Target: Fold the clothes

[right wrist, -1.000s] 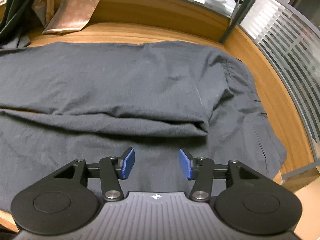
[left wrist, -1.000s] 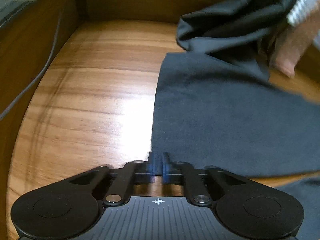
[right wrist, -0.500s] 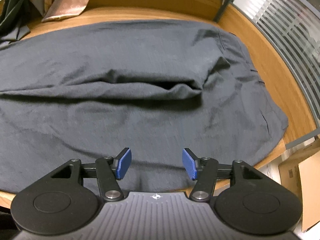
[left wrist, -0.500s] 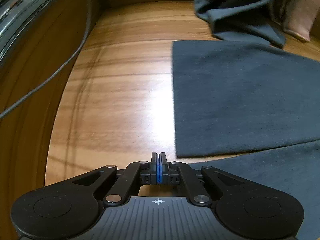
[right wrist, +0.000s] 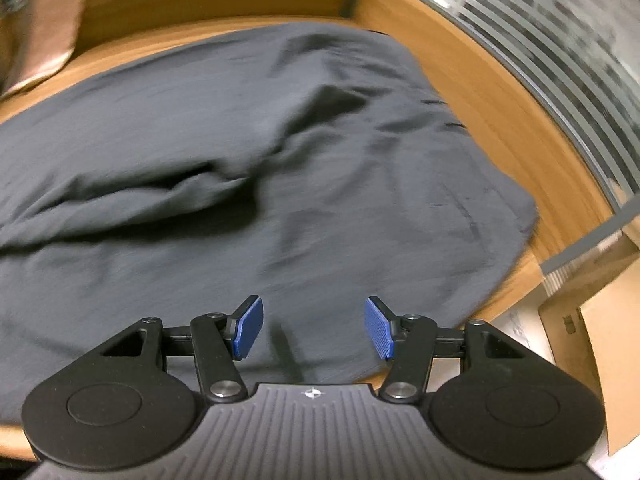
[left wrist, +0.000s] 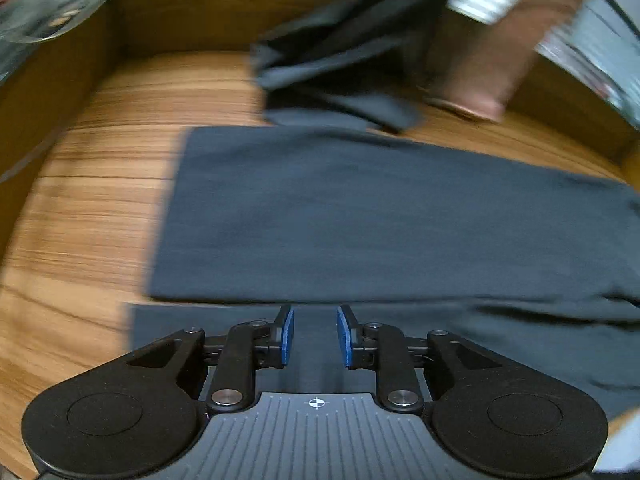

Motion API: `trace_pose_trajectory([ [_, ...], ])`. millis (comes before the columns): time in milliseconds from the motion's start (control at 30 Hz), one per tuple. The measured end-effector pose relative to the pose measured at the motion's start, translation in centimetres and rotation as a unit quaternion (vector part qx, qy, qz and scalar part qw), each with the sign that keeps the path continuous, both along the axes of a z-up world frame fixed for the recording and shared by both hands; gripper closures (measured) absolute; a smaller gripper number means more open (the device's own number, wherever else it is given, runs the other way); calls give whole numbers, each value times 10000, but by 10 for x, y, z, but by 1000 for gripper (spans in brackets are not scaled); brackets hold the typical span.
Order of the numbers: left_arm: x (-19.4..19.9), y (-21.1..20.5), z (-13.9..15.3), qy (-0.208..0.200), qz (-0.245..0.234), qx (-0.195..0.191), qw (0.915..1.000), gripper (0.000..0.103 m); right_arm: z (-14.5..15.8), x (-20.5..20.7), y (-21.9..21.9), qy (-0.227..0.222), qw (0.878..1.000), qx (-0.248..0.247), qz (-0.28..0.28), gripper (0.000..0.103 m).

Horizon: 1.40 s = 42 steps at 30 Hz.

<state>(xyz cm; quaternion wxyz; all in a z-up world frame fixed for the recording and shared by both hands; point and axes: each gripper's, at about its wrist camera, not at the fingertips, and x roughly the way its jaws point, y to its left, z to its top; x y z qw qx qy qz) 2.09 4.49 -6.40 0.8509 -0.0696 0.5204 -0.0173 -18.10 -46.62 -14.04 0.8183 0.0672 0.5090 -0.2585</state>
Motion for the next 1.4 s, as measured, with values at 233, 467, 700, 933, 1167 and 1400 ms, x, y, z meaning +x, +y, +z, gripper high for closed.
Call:
trace_pose_trajectory([
  [233, 6, -145, 7, -98, -1136, -352, 9929, 74, -11, -21, -110, -346, 9934, 108, -1092, 41],
  [467, 9, -275, 1, -153, -2369, -333, 9708, 61, -25, -52, -183, -691, 9813, 383, -1754, 41],
  [700, 5, -383, -9, -428, -3630, 217, 9306, 42, -29, -72, -215, -793, 9798, 624, -1728, 41],
  [933, -2, -457, -22, -630, -4564, 573, 8857, 35, -35, -76, -228, -906, 9793, 684, -1673, 41],
  [1167, -11, -494, -33, -1008, -5005, 1086, 8530, 36, -30, -82, -236, -1231, 9728, 744, -1813, 41],
  [1400, -10, -501, -29, -1388, -4959, 1214, 8486, 96, -36, -83, -247, -1555, 9626, 930, -2013, 42],
])
